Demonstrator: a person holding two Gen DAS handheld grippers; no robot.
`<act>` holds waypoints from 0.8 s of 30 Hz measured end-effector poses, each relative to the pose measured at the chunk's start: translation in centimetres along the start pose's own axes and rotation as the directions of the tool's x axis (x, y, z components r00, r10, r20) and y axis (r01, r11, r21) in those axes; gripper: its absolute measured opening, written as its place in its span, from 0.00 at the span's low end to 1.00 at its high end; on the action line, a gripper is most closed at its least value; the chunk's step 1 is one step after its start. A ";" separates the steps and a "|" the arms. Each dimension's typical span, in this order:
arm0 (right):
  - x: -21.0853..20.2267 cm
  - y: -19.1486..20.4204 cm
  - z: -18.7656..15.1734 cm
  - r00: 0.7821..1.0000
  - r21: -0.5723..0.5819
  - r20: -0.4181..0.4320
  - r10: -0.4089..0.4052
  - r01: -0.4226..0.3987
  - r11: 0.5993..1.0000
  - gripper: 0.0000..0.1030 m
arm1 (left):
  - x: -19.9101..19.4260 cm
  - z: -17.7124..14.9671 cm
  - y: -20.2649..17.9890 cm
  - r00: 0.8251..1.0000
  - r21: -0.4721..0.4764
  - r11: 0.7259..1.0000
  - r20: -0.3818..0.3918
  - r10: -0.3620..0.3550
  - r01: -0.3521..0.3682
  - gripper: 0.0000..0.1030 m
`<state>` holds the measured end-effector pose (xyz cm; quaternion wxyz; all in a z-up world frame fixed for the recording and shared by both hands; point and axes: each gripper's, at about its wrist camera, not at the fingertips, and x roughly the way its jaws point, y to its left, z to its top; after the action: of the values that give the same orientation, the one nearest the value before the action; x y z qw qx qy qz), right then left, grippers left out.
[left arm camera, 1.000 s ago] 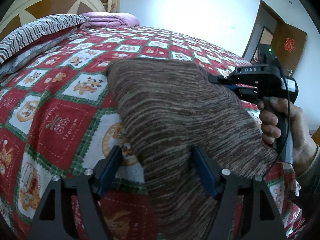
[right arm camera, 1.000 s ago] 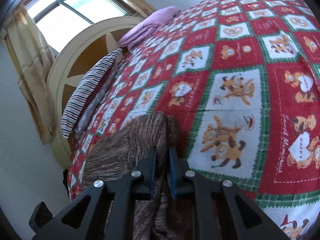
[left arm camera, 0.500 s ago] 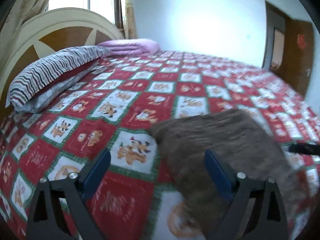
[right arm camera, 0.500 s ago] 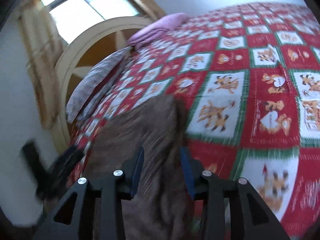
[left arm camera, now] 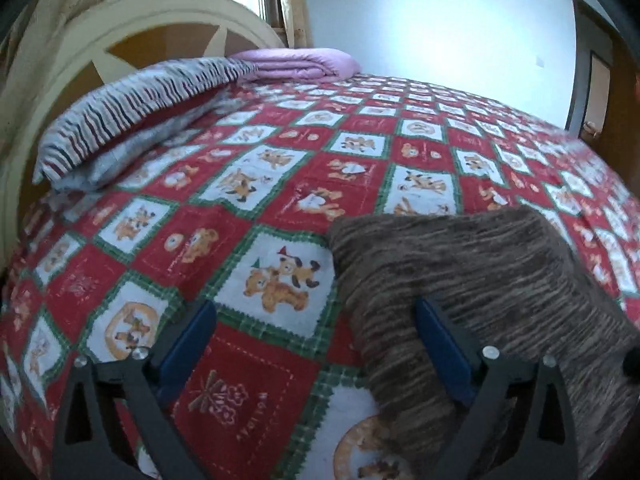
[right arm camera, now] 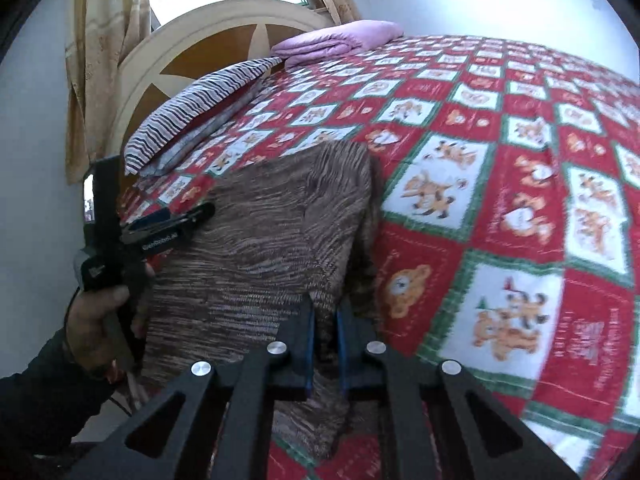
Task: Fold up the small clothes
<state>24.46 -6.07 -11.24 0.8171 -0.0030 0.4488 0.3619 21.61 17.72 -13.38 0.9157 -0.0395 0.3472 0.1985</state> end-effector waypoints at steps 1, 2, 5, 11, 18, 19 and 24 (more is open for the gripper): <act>0.8 -0.3 -0.2 1.000 0.004 -0.027 -0.004 0.004 1.000 0.08 | 0.1 -0.2 -0.2 1.000 0.010 1.000 0.013 0.012 -0.012 1.00; 2.3 -0.9 -0.6 0.997 0.008 -0.079 -0.014 0.015 1.000 0.08 | 0.2 -0.3 -0.2 1.000 0.015 1.000 0.013 0.004 -0.004 1.00; 2.9 -2.2 -0.9 0.998 0.077 -0.046 0.043 -0.040 0.996 0.09 | -1.7 -0.4 0.7 0.999 0.000 1.000 0.037 -0.006 0.006 1.00; -0.2 0.3 -1.6 0.999 0.002 0.012 -0.039 0.039 0.999 0.23 | -6.2 -3.7 0.0 0.994 0.077 0.994 0.071 -0.086 0.080 1.00; -0.9 1.6 -5.7 0.995 -0.004 -0.068 -0.066 0.066 0.998 0.30 | -6.0 -4.3 -0.6 0.992 0.086 0.993 0.090 -0.082 0.075 1.00; -1.1 1.5 -5.9 0.996 -0.009 -0.056 -0.075 0.075 0.997 0.29 | -6.0 -4.4 -0.6 0.993 0.086 0.994 0.086 -0.081 0.073 1.00; -2.8 0.0 -5.3 0.996 0.049 -0.001 -0.087 0.087 0.995 0.06 | -7.0 -4.5 -0.8 0.993 0.086 0.994 0.093 -0.076 0.068 1.00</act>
<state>19.65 -9.46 -12.37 0.8323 -0.0024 0.4563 0.3148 14.41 13.70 -12.28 0.9387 -0.0044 0.3090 0.1526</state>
